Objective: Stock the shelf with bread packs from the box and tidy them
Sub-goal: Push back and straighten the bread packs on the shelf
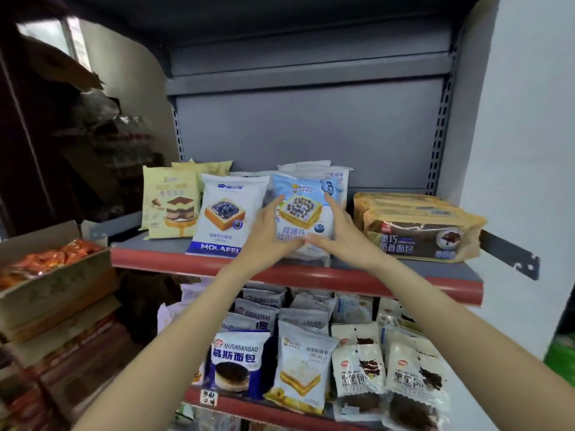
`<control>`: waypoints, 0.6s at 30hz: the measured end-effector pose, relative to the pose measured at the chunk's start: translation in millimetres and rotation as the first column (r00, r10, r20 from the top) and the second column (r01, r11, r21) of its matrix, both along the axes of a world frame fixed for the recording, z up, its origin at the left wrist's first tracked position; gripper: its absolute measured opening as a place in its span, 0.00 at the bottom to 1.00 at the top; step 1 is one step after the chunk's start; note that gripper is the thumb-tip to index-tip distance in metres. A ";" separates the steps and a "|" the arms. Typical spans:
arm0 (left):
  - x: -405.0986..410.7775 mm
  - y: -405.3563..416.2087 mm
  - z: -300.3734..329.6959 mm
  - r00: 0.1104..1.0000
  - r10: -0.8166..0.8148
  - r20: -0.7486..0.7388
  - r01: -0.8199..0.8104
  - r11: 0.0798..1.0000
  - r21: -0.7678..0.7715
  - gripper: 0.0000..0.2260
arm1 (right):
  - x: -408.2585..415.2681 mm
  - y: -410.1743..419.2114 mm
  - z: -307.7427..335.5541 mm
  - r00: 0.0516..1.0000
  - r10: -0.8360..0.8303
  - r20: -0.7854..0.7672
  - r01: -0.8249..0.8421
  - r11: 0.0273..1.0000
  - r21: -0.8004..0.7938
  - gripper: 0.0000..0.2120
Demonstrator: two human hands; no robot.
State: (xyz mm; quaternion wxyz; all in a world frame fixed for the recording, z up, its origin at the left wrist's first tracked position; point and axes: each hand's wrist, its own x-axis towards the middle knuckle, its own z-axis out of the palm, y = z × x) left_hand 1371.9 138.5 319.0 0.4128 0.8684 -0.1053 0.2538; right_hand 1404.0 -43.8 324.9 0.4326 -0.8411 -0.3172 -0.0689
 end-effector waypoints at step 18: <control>72.7 -0.2 5.3 0.927 -0.324 -0.189 0.294 0.941 -0.168 0.63 | 43.7 10.6 19.1 0.979 -0.005 -0.202 0.054 0.970 0.238 0.37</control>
